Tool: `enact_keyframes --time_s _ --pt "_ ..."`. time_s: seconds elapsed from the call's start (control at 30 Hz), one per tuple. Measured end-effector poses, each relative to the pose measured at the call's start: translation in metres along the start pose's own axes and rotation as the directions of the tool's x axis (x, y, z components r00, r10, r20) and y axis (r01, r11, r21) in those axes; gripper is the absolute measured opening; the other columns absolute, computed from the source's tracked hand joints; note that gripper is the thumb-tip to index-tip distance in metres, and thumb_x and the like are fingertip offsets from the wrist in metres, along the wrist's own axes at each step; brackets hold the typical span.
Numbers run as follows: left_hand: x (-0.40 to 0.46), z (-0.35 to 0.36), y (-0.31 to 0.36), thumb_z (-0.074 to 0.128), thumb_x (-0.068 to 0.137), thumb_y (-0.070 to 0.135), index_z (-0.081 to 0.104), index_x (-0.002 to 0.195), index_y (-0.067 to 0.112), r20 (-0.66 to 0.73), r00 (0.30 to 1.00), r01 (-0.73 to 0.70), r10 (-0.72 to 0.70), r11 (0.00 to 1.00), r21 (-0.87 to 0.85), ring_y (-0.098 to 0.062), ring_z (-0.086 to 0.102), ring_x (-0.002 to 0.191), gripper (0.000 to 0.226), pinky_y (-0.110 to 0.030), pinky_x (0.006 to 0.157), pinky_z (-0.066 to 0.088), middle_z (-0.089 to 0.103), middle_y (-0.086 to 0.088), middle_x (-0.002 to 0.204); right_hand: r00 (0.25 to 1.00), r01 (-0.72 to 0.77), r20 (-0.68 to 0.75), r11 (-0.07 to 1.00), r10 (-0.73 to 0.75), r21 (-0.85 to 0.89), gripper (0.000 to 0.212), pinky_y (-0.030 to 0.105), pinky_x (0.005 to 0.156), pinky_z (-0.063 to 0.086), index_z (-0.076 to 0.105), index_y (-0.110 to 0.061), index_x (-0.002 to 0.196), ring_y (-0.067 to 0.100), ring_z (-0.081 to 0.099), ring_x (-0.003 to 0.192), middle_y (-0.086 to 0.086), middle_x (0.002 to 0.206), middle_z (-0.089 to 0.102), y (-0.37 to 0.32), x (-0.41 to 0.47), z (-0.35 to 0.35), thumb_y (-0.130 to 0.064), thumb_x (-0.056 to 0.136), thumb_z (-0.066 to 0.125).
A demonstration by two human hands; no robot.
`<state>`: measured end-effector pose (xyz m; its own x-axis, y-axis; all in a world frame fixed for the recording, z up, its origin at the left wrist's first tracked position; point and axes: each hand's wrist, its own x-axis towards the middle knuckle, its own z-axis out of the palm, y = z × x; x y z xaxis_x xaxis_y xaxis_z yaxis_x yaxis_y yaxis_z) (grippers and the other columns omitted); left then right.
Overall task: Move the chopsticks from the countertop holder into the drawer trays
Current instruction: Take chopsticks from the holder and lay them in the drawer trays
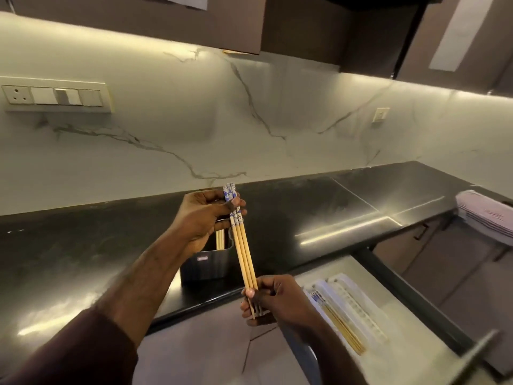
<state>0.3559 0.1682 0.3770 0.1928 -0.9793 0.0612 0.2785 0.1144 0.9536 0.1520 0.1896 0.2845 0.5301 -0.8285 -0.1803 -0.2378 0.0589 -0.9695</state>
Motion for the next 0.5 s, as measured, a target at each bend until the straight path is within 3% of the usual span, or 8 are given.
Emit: enact_keyframes --time_s 0.3,0.5 --pt "-0.046 0.159 -0.047 0.073 0.070 0.015 0.070 0.101 0.003 0.088 0.996 0.021 -0.020 1.000 -0.014 -0.027 0.074 0.089 0.033 -0.031 0.069 0.061 0.076 -0.013 0.094 0.992 -0.023 -0.123 1.000 0.024 0.008 0.015 0.040 0.072 0.061 0.072 -0.005 0.095 0.025 0.072 0.079 0.017 0.087 0.074 0.031 -0.128 -0.124 -0.017 0.094 0.064" --pt "-0.070 0.277 -0.092 0.070 0.082 0.008 0.071 0.098 0.004 0.127 0.990 0.071 -0.062 0.995 -0.070 -0.029 0.074 0.090 0.017 -0.035 0.071 0.061 0.076 -0.016 0.095 0.978 -0.079 -0.196 0.997 0.074 -0.022 0.022 0.039 0.071 0.060 0.070 0.004 0.091 0.024 0.071 0.076 0.023 0.085 0.071 0.055 -0.208 -0.227 -0.018 0.092 0.067"
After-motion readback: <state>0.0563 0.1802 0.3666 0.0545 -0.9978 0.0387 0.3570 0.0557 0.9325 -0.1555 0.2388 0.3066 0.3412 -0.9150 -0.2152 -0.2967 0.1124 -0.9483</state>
